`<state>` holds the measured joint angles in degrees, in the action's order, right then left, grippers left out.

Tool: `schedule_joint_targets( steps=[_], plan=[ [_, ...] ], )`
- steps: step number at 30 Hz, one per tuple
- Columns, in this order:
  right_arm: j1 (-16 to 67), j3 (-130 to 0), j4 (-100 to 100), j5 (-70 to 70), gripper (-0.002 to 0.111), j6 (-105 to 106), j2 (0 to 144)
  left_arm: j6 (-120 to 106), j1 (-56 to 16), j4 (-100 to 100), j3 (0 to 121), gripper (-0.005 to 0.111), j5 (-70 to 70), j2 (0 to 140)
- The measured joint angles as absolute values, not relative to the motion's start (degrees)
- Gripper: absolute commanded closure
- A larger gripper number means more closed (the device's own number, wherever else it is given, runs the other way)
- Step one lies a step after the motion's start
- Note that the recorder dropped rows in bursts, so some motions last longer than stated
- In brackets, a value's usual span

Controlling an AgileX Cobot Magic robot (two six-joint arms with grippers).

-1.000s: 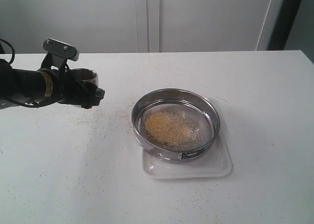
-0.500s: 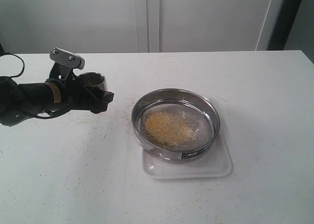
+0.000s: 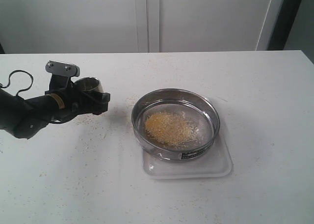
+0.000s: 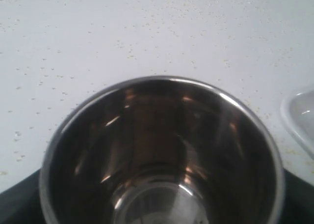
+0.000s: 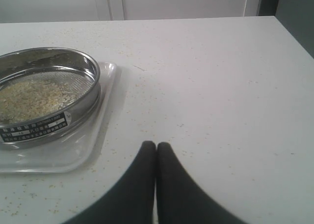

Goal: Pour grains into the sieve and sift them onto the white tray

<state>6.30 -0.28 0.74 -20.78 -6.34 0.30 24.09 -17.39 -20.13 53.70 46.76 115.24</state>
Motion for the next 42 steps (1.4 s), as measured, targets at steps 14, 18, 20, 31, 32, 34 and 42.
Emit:
schedule_joint_targets(
  steps=[14,18,20,31,32,34,42],
  plan=[
    [6.3,-0.3,0.7,-20.8,0.108,-6.3,0.3,18.5,-17.4,-18.5,56.3,0.107,54.9,120.6],
    [6.3,-0.3,0.7,-20.8,0.108,-6.3,0.3,18.5,-17.4,-18.4,58.6,0.107,55.0,122.2],
    [6.3,-0.3,0.7,-20.8,0.108,-6.3,0.3,18.5,-17.4,-18.4,59.7,0.107,55.0,122.9],
    [6.3,-0.3,0.7,-20.8,0.108,-6.3,0.3,19.2,-17.4,-18.4,64.4,0.107,54.7,126.4],
    [6.3,-0.3,0.7,-20.8,0.108,-6.3,0.3,19.2,-17.4,-18.4,64.8,0.107,54.7,126.7],
    [6.3,-0.3,0.7,-20.8,0.108,-6.3,0.3,19.2,-17.4,-18.4,65.7,0.107,54.7,127.5],
    [6.3,-0.3,0.7,-20.8,0.108,-6.3,0.3,19.2,-17.4,-18.5,66.8,0.107,53.4,128.6]
  ],
)
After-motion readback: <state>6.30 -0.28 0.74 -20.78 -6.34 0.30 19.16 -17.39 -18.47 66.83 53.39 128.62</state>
